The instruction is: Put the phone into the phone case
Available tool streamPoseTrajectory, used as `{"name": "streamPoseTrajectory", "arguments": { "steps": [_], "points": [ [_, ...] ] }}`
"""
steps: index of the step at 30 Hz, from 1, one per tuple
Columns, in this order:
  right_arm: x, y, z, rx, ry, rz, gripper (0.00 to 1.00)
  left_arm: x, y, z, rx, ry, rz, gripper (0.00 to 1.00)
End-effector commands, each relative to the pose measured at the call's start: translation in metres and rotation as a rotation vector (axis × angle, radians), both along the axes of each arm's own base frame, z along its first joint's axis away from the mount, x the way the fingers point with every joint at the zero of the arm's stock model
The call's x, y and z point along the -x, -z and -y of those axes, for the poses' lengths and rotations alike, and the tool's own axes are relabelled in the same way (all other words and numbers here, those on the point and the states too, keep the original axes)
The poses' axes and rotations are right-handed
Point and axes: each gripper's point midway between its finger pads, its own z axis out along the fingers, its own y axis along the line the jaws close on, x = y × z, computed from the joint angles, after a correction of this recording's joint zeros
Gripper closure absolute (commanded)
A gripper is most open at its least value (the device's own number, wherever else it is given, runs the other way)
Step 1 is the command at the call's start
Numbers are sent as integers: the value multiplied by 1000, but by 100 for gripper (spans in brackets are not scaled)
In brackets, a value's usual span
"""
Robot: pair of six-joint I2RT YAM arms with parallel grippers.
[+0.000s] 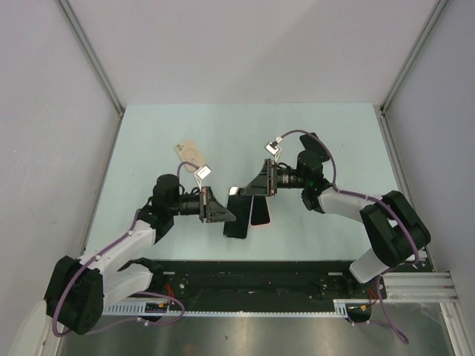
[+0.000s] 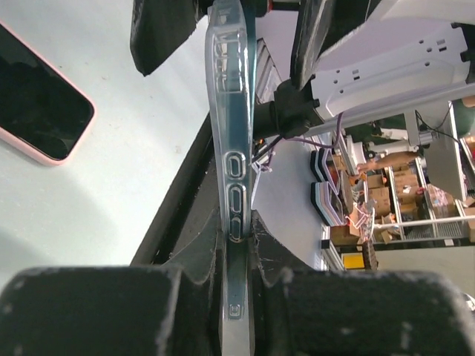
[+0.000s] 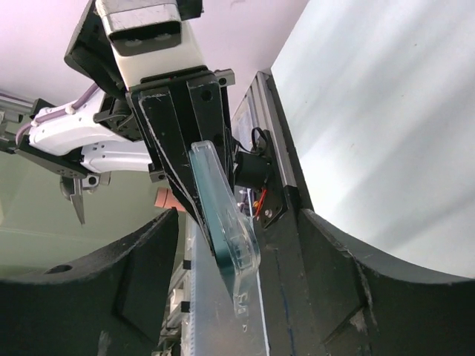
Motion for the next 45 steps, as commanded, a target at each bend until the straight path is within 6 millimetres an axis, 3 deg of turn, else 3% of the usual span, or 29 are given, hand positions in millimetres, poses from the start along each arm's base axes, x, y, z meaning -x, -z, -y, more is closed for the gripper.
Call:
{"name": "streamPoseTrajectory", "arguments": {
  "steps": [1, 3, 4, 6, 7, 10, 11, 15, 18, 20, 21, 23, 26, 32, 41, 42, 43, 45],
  "points": [
    [-5, -25, -1, -59, -26, 60, 35, 4, -19, 5, 53, 65, 74, 100],
    [-5, -24, 0, -63, -34, 52, 42, -6, -11, 4, -4, 20, 65, 100],
    [-5, -23, 0, -63, -37, 50, 51, -7, 3, 1, -66, -2, 35, 100],
    [-4, -23, 1, -63, -44, 46, 63, -15, 9, 0, -100, -30, 20, 100],
    [-3, -24, 1, -64, -46, 48, 75, -16, 10, 1, -102, -34, 3, 100],
    [-2, -29, 2, -72, -43, 57, 97, -19, 23, 1, -141, -38, -59, 100],
    [-3, -31, 2, -77, -42, 62, 100, -24, 27, 1, -161, -57, -63, 100],
    [-5, -37, 5, -91, -35, 44, 100, -30, 57, -8, -293, -105, -143, 100],
    [-5, -38, 4, -79, -39, 39, 99, -32, 63, -9, -313, -111, -154, 100],
    [-3, -40, 5, -82, -51, 24, 84, -32, 61, -8, -302, -107, -151, 100],
    [-1, -42, 6, -85, -57, 20, 67, -33, 55, -5, -273, -99, -142, 100],
    [4, -46, 7, -94, -79, 7, 55, -34, 43, -1, -224, -98, -104, 100],
    [9, -49, 9, -90, -91, 8, 52, -38, 25, 4, -150, -113, -68, 100],
    [12, -39, 10, -43, -85, -4, 52, -35, -6, 12, 13, -113, -76, 100],
    [21, -34, 3, -37, -102, -37, 55, -36, -30, 12, 123, -153, -43, 100],
    [21, -35, 3, -40, -101, -36, 58, -37, -29, 12, 124, -159, -47, 100],
    [20, -35, 2, -40, -98, -42, 71, -37, -29, 12, 121, -159, -50, 100],
    [18, -37, 2, -45, -84, -41, 88, -41, -24, 12, 94, -171, -50, 100]
  ]
}}
